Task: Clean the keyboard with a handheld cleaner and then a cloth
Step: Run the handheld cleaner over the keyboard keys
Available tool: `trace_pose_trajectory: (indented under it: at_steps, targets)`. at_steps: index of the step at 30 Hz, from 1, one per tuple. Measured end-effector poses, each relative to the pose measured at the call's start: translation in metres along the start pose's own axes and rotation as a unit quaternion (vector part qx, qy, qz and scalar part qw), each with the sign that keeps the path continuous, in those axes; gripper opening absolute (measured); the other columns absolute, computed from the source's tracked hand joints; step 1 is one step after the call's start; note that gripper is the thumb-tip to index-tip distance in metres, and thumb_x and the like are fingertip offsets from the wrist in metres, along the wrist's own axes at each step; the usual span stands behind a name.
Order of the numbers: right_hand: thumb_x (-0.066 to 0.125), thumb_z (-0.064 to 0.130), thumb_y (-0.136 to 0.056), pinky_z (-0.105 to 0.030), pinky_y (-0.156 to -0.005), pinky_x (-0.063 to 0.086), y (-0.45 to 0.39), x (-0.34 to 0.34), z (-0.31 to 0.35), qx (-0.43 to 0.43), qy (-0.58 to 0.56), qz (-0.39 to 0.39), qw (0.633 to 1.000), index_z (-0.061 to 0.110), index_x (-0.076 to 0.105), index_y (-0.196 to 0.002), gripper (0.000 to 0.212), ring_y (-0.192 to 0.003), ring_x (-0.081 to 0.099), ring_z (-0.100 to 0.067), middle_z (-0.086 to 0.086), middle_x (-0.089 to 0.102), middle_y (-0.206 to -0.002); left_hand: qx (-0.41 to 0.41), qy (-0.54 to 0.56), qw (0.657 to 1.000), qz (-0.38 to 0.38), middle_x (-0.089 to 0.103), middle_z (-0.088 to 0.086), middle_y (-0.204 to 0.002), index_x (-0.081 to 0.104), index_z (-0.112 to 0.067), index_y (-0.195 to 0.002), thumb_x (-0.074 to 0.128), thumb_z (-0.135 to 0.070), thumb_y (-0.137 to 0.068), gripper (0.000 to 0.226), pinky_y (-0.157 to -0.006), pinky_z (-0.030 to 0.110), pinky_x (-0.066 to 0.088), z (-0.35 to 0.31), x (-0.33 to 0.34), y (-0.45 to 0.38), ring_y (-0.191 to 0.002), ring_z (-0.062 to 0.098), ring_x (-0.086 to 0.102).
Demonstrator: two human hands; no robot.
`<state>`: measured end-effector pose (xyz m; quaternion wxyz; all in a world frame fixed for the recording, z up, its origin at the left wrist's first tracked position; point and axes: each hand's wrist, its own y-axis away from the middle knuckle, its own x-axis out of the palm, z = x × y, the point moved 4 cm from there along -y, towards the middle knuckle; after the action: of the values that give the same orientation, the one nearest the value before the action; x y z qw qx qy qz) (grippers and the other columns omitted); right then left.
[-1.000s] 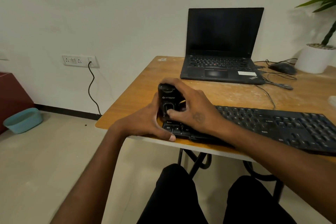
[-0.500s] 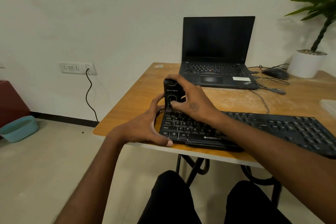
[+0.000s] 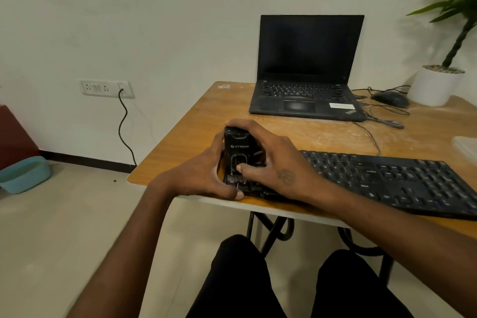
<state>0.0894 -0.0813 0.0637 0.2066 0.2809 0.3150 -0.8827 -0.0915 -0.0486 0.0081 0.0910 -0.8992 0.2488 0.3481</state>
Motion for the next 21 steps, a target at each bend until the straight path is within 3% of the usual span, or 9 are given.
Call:
trace_pose_trajectory:
  at_steps: [5, 10, 13, 18, 21]
  targets:
    - [0.071, 0.015, -0.087, -0.012, -0.074, 0.054, -0.036, -0.013, -0.032, 0.018, 0.056, -0.038, 0.998, 0.04, 0.037, -0.145, 0.072, -0.1, 0.062, -0.004, 0.002, 0.062, -0.122, -0.011, 0.016, 1.0, 0.009, 0.038, -0.013, -0.158, -0.009, -0.055, -0.158, 0.095, -0.048, -0.065, 0.139, -0.114, 0.03, 0.047, 0.0, 0.001, 0.0, -0.139, 0.008, 0.049]
    - [0.073, 0.013, -0.085, -0.016, -0.071, 0.056, -0.045, -0.027, -0.052, 0.047, 0.084, -0.056, 0.994, 0.04, 0.037, -0.145, 0.075, -0.104, 0.063, -0.012, 0.0, 0.06, -0.125, -0.011, 0.014, 1.0, 0.008, 0.036, -0.016, -0.158, -0.011, -0.058, -0.157, 0.093, -0.053, -0.061, 0.142, -0.113, 0.021, 0.042, 0.001, 0.001, 0.0, -0.141, 0.007, 0.046]
    - [0.072, 0.014, -0.087, -0.024, -0.079, 0.06, -0.026, -0.026, -0.036, 0.041, 0.057, -0.045, 0.997, 0.041, 0.037, -0.145, 0.072, -0.105, 0.062, -0.008, 0.002, 0.058, -0.128, -0.008, 0.015, 1.0, 0.008, 0.036, -0.015, -0.159, -0.01, -0.056, -0.158, 0.094, -0.051, -0.062, 0.141, -0.114, 0.022, 0.044, 0.001, 0.001, -0.001, -0.14, 0.007, 0.047]
    - [0.072, 0.014, -0.089, -0.01, -0.077, 0.052, 0.022, -0.015, -0.002, 0.023, 0.011, 0.002, 1.0, 0.045, 0.038, -0.144, 0.072, -0.109, 0.058, 0.006, 0.02, 0.057, -0.123, -0.003, 0.012, 1.0, 0.007, 0.04, -0.012, -0.156, -0.008, -0.053, -0.159, 0.096, -0.042, -0.069, 0.138, -0.116, 0.034, 0.047, 0.002, 0.0, -0.001, -0.139, 0.011, 0.049]
    - [0.072, 0.014, -0.089, -0.011, -0.078, 0.054, 0.02, -0.02, -0.004, 0.021, 0.008, -0.003, 1.0, 0.044, 0.037, -0.145, 0.072, -0.109, 0.059, 0.003, 0.017, 0.057, -0.125, -0.009, 0.016, 1.0, 0.006, 0.039, -0.014, -0.156, -0.007, -0.054, -0.159, 0.095, -0.043, -0.066, 0.139, -0.115, 0.033, 0.048, 0.003, 0.0, -0.001, -0.138, 0.01, 0.05]
